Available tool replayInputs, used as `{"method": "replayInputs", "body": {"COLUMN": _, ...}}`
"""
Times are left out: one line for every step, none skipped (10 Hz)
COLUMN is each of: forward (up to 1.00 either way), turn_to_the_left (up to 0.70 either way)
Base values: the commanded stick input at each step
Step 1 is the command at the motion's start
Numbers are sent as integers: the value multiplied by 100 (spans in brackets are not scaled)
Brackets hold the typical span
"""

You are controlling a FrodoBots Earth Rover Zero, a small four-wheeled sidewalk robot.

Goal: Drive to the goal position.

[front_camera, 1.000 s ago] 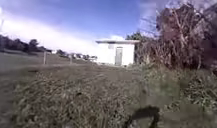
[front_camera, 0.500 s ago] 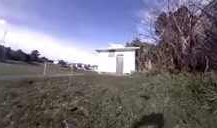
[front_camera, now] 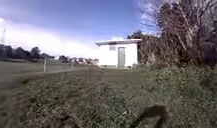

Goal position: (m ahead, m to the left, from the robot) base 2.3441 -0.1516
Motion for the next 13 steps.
{"method": "replayInputs", "body": {"forward": 70, "turn_to_the_left": 0}}
{"method": "replayInputs", "body": {"forward": 70, "turn_to_the_left": 0}}
{"method": "replayInputs", "body": {"forward": 70, "turn_to_the_left": 0}}
{"method": "replayInputs", "body": {"forward": 70, "turn_to_the_left": 0}}
{"method": "replayInputs", "body": {"forward": 70, "turn_to_the_left": 0}}
{"method": "replayInputs", "body": {"forward": 70, "turn_to_the_left": 0}}
{"method": "replayInputs", "body": {"forward": 70, "turn_to_the_left": 0}}
{"method": "replayInputs", "body": {"forward": 70, "turn_to_the_left": 0}}
{"method": "replayInputs", "body": {"forward": 70, "turn_to_the_left": 0}}
{"method": "replayInputs", "body": {"forward": 70, "turn_to_the_left": 0}}
{"method": "replayInputs", "body": {"forward": 70, "turn_to_the_left": 0}}
{"method": "replayInputs", "body": {"forward": 70, "turn_to_the_left": 0}}
{"method": "replayInputs", "body": {"forward": 70, "turn_to_the_left": 0}}
